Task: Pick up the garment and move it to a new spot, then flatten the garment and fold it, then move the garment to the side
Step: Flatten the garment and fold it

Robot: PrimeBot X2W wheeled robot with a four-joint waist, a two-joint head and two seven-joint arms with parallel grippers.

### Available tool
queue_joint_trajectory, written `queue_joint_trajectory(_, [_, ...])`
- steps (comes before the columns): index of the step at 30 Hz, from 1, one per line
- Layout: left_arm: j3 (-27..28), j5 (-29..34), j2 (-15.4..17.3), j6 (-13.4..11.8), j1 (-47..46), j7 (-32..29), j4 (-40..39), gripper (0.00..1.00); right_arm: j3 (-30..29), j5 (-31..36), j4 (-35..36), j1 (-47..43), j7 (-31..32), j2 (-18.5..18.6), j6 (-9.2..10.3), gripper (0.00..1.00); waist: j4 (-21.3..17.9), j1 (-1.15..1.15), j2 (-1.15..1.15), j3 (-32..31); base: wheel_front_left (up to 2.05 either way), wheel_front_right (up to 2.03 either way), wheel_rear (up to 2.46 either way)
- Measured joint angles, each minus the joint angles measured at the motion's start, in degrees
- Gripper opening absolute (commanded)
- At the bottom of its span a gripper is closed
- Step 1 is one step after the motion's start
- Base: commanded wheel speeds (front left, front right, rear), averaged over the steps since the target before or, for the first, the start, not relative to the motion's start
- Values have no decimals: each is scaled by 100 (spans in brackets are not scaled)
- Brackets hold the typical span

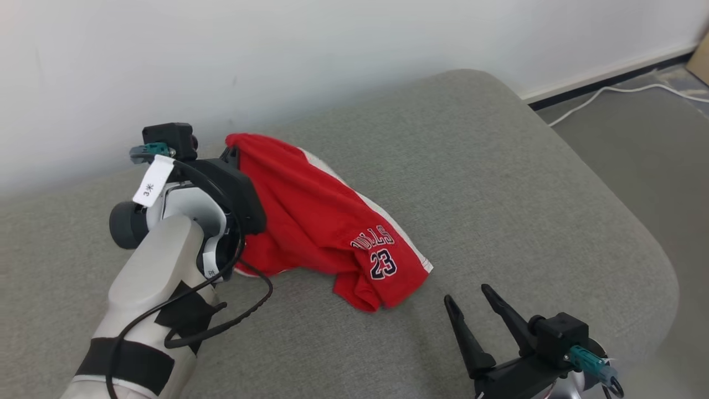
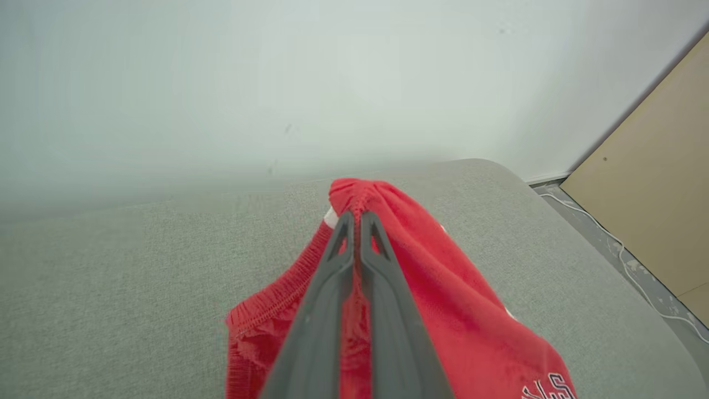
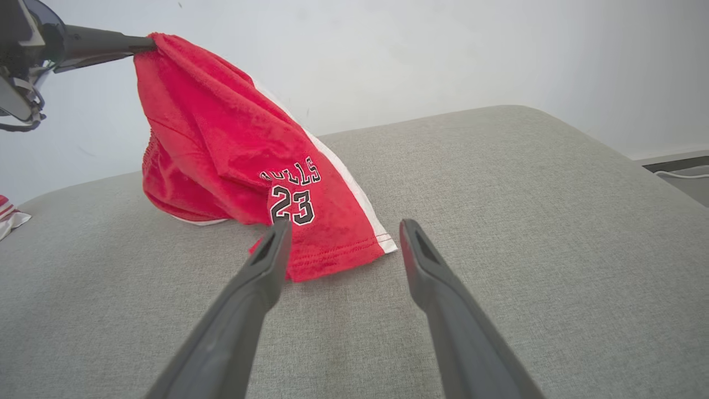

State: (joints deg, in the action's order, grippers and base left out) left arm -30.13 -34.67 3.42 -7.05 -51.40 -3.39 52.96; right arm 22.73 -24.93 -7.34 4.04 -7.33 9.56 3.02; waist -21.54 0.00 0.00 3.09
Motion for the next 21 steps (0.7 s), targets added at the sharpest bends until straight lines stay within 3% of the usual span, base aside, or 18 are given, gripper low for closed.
queue_joint_trajectory(5, [-56,113,124,35,381,441,-478,0,-126,-27,26,-93,-49,88,53,100,233,0,0,-61,0,0,0])
queue_joint_trajectory(12, [-229,218,726,45,2364,940,-1057,0,-183,-56,77,-399,-75,199,59,100,710,0,0,-160,0,0,0])
queue_joint_trajectory(21, [-245,216,817,1,3618,1280,-1731,0,-200,-62,199,-492,-73,233,109,100,1325,0,0,-279,0,0,0])
